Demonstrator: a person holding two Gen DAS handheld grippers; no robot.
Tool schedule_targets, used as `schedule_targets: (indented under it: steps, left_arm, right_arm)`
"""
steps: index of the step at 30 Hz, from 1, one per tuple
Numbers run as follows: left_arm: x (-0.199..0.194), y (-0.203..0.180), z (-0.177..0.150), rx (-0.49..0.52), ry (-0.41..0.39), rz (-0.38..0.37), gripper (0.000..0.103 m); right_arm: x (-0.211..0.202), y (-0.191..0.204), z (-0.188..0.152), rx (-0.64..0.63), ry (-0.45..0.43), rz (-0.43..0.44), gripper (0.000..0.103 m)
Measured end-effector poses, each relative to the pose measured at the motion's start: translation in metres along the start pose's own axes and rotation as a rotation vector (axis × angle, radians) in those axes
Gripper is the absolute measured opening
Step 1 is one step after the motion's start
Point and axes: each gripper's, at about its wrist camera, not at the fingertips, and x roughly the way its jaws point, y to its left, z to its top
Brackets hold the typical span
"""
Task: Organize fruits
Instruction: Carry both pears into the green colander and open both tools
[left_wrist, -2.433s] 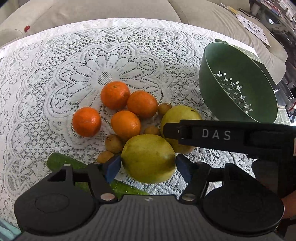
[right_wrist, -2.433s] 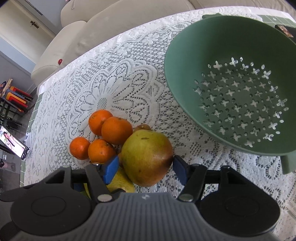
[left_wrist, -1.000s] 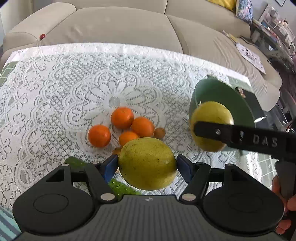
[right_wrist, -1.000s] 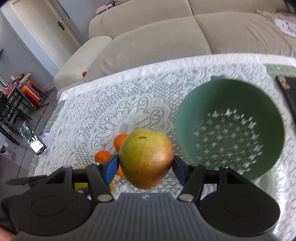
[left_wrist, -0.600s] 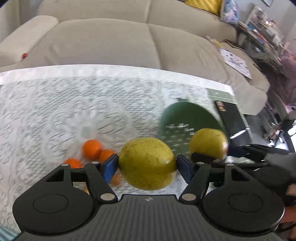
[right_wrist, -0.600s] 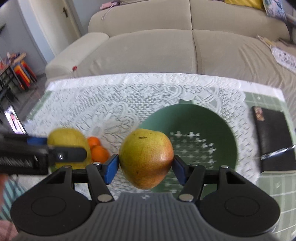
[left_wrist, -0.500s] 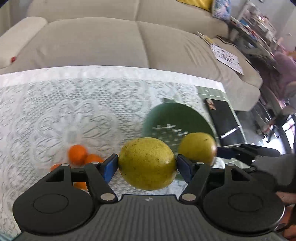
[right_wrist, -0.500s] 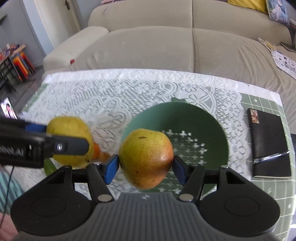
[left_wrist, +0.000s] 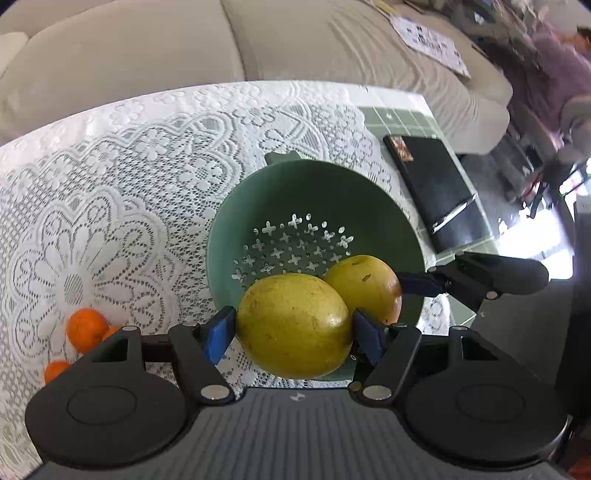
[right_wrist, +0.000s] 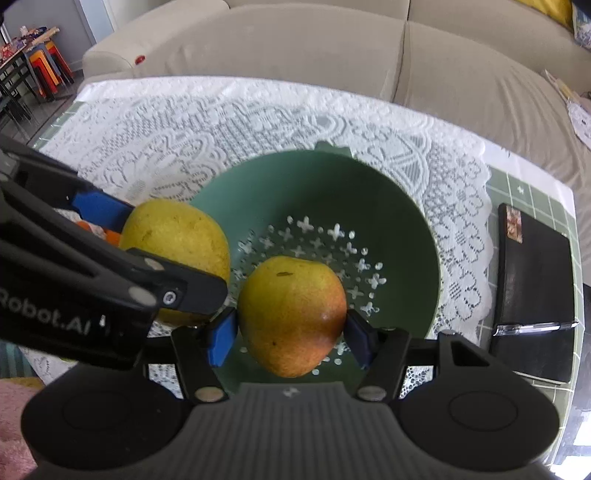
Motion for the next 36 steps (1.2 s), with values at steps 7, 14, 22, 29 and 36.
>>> schedule_targets:
  steps: [7, 14, 22, 29, 36]
  left_arm:
    - [0.021, -0.007, 0.007, 0.108, 0.069, 0.065, 0.079]
    - [0.036, -0.013, 0.012, 0.163, 0.119, 0.086, 0.079]
    - [0.051, -0.011, 0.014, 0.167, 0.162, 0.084, 0.08]
    - [0.06, -0.012, 0.015, 0.138, 0.187, 0.072, 0.08]
    - [0.062, -0.014, 0.013, 0.137, 0.18, 0.073, 0.08]
  right_arm:
    - [0.021, -0.001, -0.001, -0.035, 0.05, 0.006, 0.06]
    - [0.035, 0.002, -0.001, -0.089, 0.097, -0.007, 0.06]
    - [0.044, 0.0, -0.003, -0.112, 0.127, -0.003, 0.06]
    - [0.05, -0.006, -0.004, -0.134, 0.135, -0.008, 0.06]
    - [0.047, -0.012, -0.007, -0.137, 0.139, -0.009, 0.061]
